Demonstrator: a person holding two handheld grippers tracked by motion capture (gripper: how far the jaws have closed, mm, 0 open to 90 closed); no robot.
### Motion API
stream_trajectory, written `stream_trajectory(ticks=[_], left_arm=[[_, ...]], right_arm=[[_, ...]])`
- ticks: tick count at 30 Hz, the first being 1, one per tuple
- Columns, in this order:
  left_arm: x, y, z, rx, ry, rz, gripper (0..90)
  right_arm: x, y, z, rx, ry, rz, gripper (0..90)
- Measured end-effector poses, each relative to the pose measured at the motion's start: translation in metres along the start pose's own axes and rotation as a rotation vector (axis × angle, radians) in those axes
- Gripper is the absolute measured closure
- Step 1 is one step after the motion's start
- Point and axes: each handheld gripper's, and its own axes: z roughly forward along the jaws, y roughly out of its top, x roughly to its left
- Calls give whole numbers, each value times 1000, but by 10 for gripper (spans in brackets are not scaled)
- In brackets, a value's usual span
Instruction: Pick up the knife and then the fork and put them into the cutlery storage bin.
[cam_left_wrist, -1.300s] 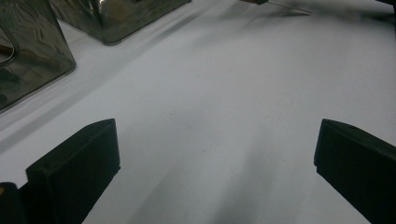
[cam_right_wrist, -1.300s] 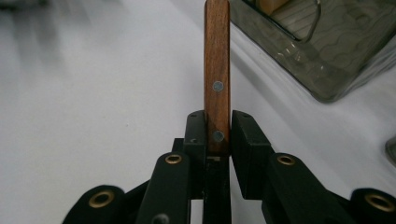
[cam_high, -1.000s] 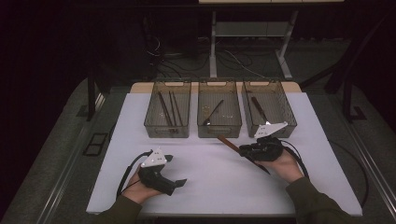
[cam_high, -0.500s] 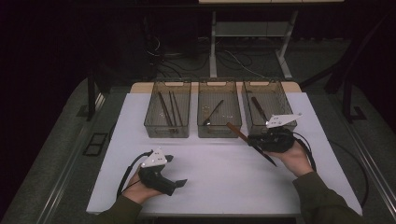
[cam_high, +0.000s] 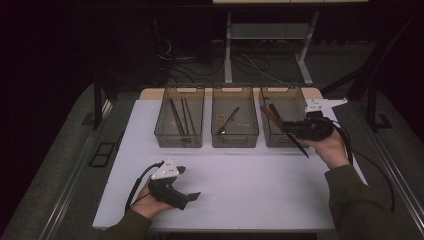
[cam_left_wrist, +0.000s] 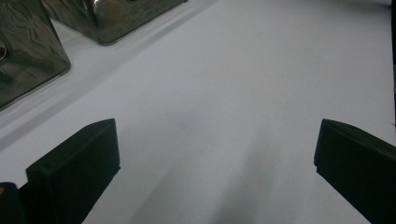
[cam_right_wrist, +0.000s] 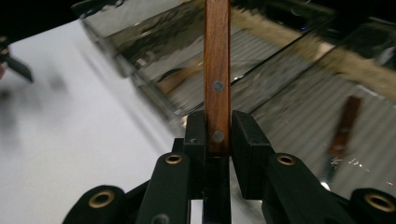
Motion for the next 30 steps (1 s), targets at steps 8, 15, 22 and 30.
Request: stream_trajectory(ticks=[8,15,22,30], left_arm=[[0,0,0,0,0,1,0],[0,0,0,1,0,1,0],[0,0,-1,0,-5,3,0],[1,0,-1,-1,-9,3,0]], right_arm=[[-32,18,-2,8,-58,50,765],[-53,28,7,26,-90,81,764],[-72,32,17,57,-124,120,764],[-92,31,32,106,-157,172,764]])
